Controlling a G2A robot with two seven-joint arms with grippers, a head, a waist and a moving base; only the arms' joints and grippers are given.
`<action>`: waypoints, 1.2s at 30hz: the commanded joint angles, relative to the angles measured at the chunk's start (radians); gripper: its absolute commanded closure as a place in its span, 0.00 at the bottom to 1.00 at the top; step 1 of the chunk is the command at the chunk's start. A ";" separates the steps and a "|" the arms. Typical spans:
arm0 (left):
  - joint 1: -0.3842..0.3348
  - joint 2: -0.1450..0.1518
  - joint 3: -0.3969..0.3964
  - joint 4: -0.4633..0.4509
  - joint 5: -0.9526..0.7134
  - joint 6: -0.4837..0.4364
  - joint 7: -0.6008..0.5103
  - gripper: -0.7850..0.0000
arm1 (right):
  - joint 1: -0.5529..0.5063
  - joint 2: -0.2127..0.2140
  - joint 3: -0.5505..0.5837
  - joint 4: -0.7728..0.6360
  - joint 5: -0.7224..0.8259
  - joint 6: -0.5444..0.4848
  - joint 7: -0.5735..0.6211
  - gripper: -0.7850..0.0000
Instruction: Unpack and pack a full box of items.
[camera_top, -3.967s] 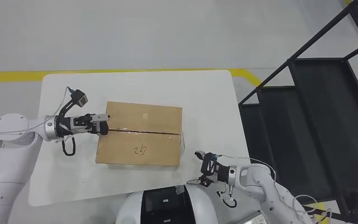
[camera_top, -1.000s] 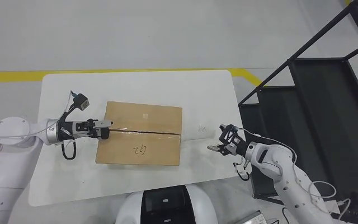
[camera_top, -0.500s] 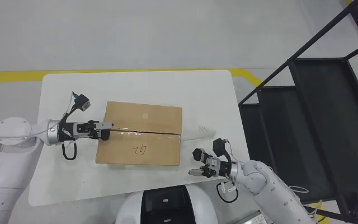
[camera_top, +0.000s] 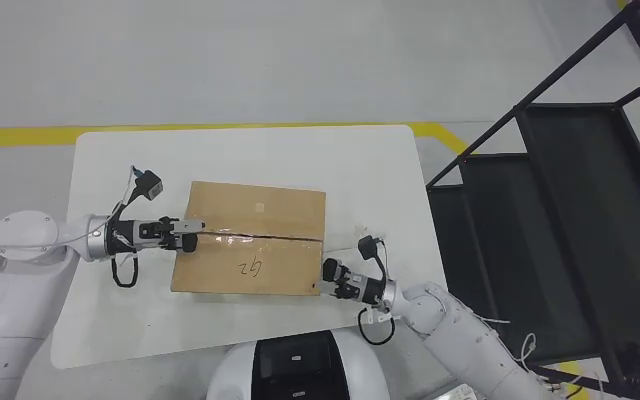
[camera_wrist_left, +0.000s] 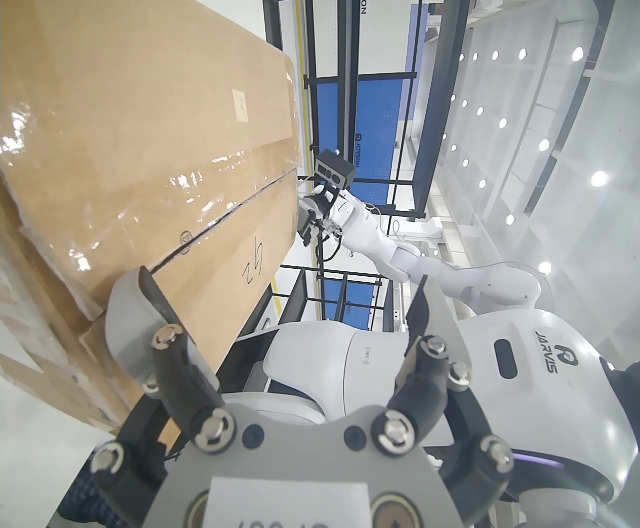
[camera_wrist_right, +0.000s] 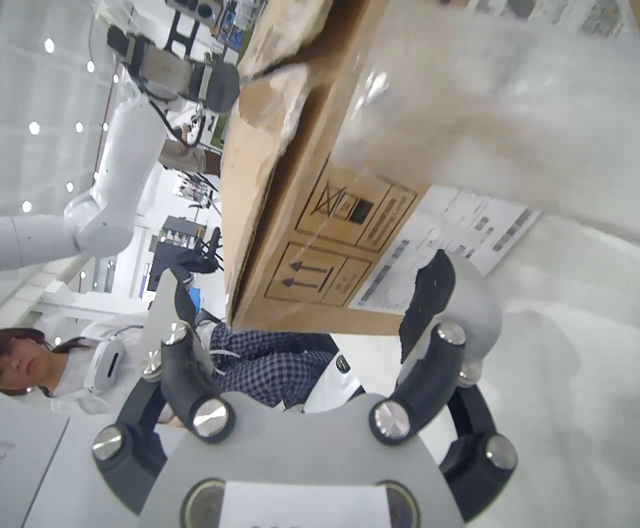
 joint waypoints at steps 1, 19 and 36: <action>0.001 0.000 0.000 0.000 -0.002 0.003 -0.002 0.00 | 0.016 -0.008 -0.008 0.031 0.033 -0.001 -0.028 0.00; 0.000 0.001 0.001 -0.004 -0.003 0.014 0.000 0.00 | -0.001 -0.070 0.014 0.127 -0.102 -0.251 -0.469 0.00; 0.006 0.003 0.002 -0.006 0.015 0.011 0.004 0.00 | -0.035 -0.095 0.066 -0.013 -0.542 -0.205 -0.720 0.00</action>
